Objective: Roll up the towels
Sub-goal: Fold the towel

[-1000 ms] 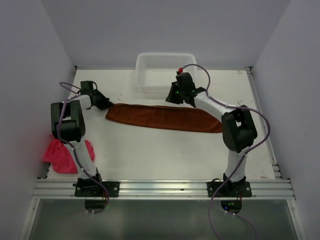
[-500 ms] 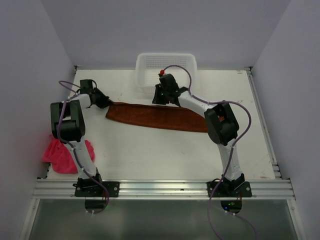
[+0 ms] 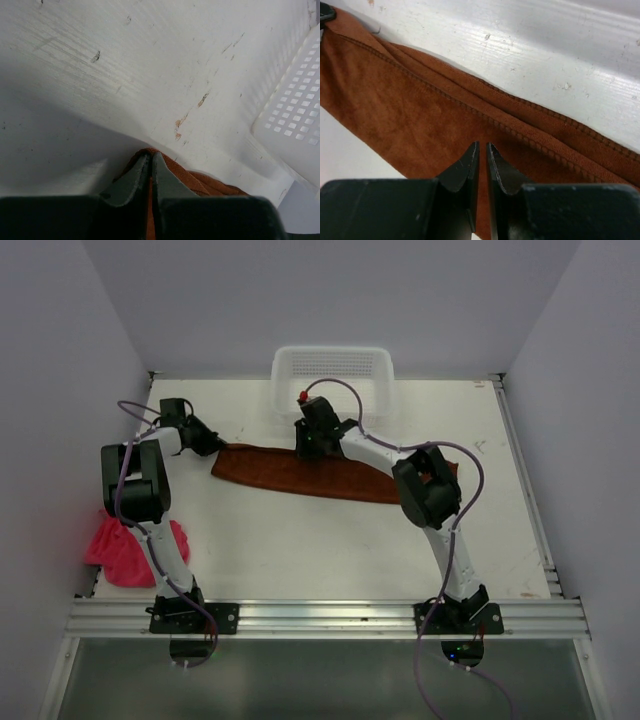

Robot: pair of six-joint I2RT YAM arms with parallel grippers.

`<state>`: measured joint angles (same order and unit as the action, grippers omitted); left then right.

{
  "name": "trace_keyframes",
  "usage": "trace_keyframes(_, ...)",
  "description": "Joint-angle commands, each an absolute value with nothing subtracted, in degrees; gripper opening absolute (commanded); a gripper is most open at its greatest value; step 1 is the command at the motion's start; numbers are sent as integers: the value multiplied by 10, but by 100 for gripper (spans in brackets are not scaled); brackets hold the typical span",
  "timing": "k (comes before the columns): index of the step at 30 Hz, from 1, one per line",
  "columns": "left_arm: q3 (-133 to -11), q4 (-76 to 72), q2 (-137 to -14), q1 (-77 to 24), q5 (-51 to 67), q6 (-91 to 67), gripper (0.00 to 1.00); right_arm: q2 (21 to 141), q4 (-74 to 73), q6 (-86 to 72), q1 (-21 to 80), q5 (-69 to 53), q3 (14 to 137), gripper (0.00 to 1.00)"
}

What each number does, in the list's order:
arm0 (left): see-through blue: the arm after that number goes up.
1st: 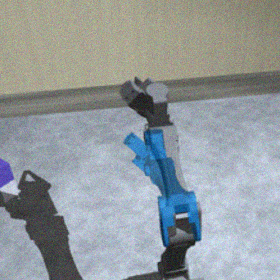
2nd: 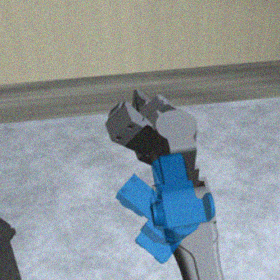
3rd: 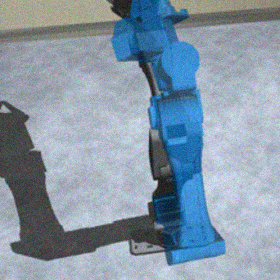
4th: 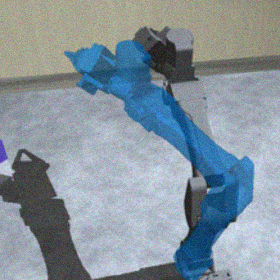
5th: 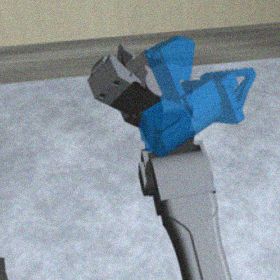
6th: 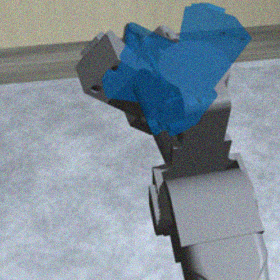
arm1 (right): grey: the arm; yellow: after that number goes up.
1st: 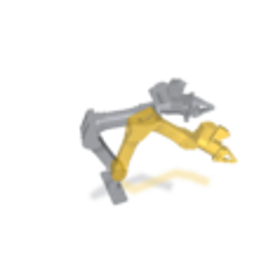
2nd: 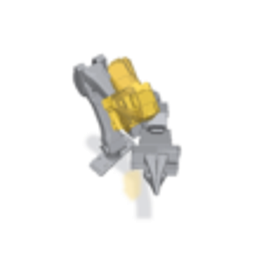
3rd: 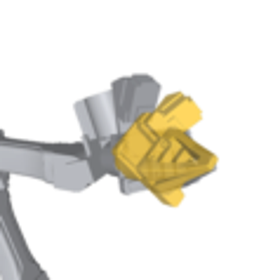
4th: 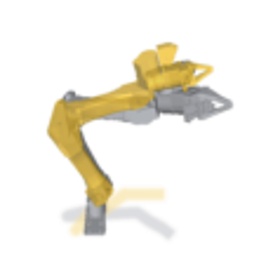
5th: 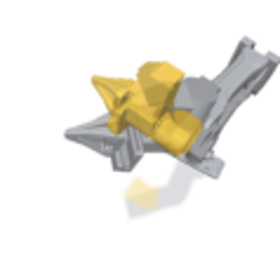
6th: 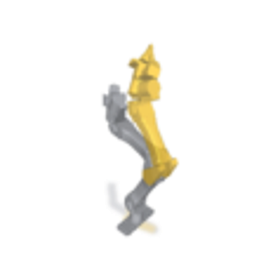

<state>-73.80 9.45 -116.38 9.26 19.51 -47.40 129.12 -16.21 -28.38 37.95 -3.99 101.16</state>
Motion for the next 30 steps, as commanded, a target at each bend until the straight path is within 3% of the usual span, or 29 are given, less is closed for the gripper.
trace_keyframes(1,-758,76,-1168,99,203,-467,8,1313,-181,-266,377,-26,1058,15)
trace_keyframes(9,-757,76,-1166,99,205,-465,8,1339,-194,-262,377,9,1097,15)
trace_keyframes(12,-757,76,-1165,99,206,-464,13,1349,-196,-268,377,23,1111,17)
trace_keyframes(18,-756,76,-1160,99,208,-464,32,1364,-210,-273,378,40,1143,19)
trace_keyframes(24,-758,80,-1145,101,210,-462,39,1356,-214,-270,377,40,1140,19)
trace_keyframes(30,-765,89,-1108,105,191,-437,47,1268,-200,-242,378,26,1095,22)
